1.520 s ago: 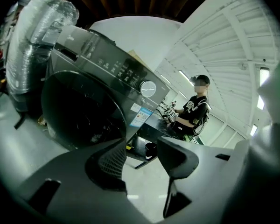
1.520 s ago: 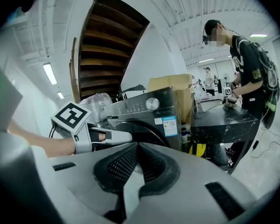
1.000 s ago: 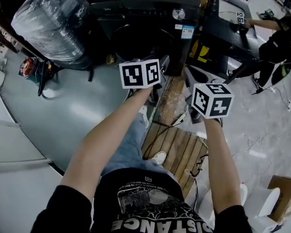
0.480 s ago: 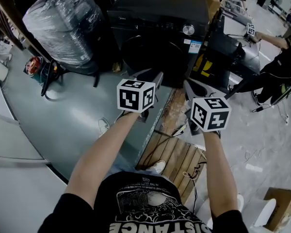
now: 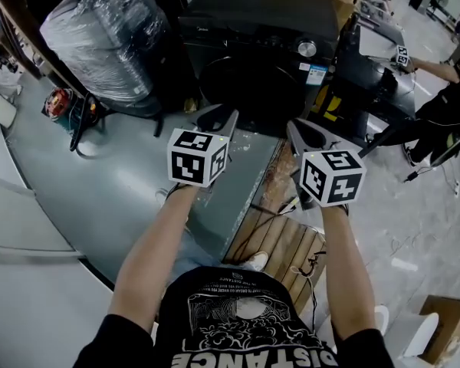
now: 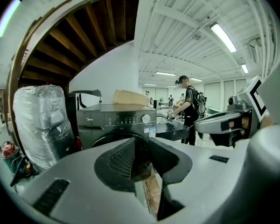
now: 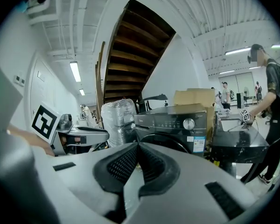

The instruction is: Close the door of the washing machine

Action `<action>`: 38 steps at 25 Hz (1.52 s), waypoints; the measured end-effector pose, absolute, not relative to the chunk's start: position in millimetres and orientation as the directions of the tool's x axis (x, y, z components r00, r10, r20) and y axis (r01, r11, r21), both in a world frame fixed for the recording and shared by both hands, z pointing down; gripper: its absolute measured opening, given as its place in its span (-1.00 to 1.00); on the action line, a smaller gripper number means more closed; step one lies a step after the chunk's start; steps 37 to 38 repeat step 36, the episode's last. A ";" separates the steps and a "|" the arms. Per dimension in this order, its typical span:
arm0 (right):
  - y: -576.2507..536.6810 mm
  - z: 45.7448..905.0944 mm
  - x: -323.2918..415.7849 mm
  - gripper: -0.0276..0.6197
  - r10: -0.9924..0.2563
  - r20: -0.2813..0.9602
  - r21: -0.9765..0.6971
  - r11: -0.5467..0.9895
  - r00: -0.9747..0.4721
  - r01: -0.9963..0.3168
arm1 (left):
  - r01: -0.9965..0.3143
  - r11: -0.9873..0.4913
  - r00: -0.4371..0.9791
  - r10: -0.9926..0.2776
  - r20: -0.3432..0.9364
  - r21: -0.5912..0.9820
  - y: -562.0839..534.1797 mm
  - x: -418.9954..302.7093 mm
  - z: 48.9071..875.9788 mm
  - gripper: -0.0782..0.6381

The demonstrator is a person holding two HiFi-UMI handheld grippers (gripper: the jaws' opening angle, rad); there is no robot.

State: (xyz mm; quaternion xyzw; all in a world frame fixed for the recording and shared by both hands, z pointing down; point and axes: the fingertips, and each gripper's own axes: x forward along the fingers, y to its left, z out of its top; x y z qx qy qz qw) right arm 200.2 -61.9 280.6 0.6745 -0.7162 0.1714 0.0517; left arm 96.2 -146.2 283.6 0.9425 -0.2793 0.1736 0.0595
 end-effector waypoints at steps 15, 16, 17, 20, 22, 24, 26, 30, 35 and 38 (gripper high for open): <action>-68.0 269.4 185.8 -0.85 -0.955 0.272 -0.147 0.079 -0.117 -0.986 | -0.621 -0.784 0.737 -0.591 0.326 -0.017 -142.6 50.7 276.8 -0.67; -68.4 270.1 185.8 -0.85 -0.955 0.273 -0.149 0.078 -0.116 -0.986 | -0.626 -0.780 0.734 -0.597 0.324 -0.018 -143.8 48.6 276.3 -0.67; -68.7 270.6 186.4 -0.85 -0.955 0.273 -0.152 0.075 -0.114 -0.986 | -0.630 -0.776 0.731 -0.601 0.324 -0.019 -144.8 46.8 275.8 -0.68; -70.5 267.9 189.4 -0.85 -0.958 0.267 -0.158 0.065 -0.106 -0.985 | -0.633 -0.774 0.730 -0.604 0.322 -0.017 -147.0 44.6 273.4 -0.69; -72.1 265.2 189.6 -0.85 -0.959 0.263 -0.159 0.064 -0.104 -0.985 | -0.635 -0.773 0.730 -0.605 0.318 -0.011 -147.9 43.3 271.8 -0.69; -73.7 264.2 188.8 -0.85 -0.960 0.261 -0.159 0.063 -0.104 -0.985 | -0.637 -0.771 0.733 -0.603 0.315 0.008 -148.8 42.1 272.1 -0.69; -75.7 263.5 187.3 -0.85 -0.960 0.259 -0.155 0.063 -0.102 -0.986 | -0.636 -0.771 0.738 -0.598 0.314 0.024 -149.8 42.1 272.8 -0.69; -78.4 263.2 183.0 -0.85 -0.961 0.257 -0.150 0.065 -0.102 -0.987 | -0.628 -0.778 0.741 -0.591 0.320 0.015 -150.5 42.0 274.9 -0.69; -79.5 258.9 182.8 -0.85 -0.964 0.248 -0.150 0.064 -0.100 -0.987 | -0.622 -0.783 0.741 -0.588 0.323 0.003 -152.7 41.8 271.7 -0.69; -79.5 257.9 183.3 -0.85 -0.964 0.246 -0.149 0.063 -0.099 -0.987 | -0.621 -0.784 0.742 -0.587 0.323 0.001 -153.0 42.3 270.9 -0.69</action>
